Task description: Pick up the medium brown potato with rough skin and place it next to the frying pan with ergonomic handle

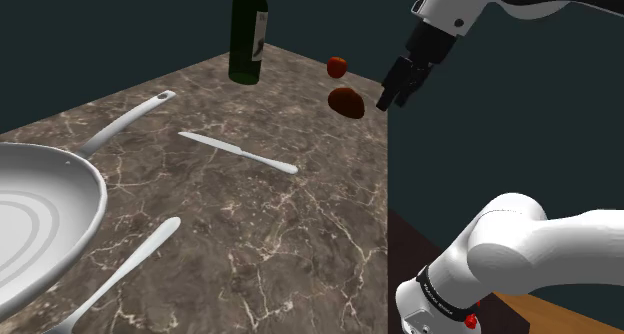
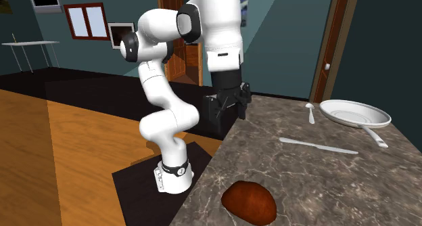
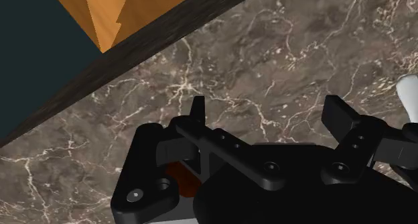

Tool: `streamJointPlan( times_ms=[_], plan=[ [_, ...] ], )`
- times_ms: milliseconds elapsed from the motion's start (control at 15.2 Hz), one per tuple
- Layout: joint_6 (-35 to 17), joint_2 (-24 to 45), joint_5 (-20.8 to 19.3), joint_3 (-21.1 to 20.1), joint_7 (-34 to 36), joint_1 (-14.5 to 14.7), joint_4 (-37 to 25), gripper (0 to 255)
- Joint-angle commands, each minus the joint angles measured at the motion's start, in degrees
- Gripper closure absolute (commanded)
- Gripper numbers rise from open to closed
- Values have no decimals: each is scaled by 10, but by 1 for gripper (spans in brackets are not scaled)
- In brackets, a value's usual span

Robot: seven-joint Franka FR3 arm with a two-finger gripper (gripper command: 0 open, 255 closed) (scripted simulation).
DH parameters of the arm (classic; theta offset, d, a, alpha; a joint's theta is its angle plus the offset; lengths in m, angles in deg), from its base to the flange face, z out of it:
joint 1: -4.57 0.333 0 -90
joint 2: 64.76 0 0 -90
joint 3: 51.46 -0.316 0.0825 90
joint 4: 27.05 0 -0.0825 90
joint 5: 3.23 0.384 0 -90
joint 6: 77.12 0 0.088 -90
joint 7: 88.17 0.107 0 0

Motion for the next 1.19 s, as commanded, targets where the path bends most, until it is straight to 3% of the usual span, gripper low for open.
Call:
streamJointPlan(
  times_ms=[0, 792, 1122],
  plan=[
    [0, 0, 0, 0, 0, 0, 0, 0],
    [-146, 211, -233, -16, -204, 0, -68, 0],
    [-185, 217, -239, -9, -201, -4, -37, 0]
  ],
)
